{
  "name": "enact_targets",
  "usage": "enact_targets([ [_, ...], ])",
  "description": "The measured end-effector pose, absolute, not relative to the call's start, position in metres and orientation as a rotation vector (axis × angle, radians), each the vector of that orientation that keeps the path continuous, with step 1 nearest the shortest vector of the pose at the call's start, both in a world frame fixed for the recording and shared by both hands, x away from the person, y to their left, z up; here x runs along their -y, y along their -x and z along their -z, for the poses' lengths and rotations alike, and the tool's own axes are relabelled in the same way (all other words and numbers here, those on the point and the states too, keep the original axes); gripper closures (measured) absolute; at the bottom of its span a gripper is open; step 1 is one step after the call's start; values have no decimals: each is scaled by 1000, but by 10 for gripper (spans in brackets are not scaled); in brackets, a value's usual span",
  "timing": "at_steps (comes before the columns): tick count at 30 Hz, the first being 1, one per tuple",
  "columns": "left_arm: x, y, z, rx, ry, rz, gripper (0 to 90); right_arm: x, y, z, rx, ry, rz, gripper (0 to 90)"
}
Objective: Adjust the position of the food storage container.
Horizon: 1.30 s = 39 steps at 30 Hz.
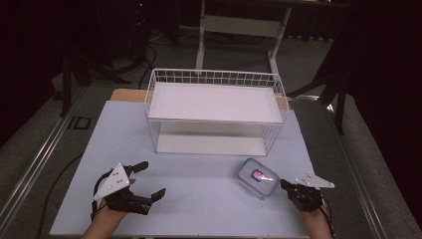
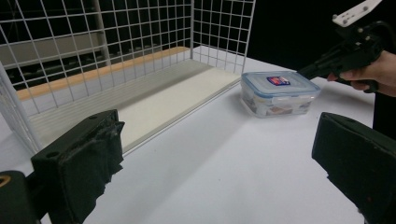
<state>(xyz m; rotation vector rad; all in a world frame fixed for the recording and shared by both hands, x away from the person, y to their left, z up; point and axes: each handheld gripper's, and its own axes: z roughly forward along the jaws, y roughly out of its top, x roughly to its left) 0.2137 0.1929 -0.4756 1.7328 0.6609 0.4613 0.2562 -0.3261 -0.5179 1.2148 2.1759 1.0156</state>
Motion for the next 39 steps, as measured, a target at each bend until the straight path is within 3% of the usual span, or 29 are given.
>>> enact_targets([
  [29,-191,-214,477,-661,-1740,-449,28,266,-319,526,-2228,-1162,-1043,900],
  [39,-193,-213,477,-668,-1734,-450,28,257,-321,528,-2237,-1155,-1048,900],
])
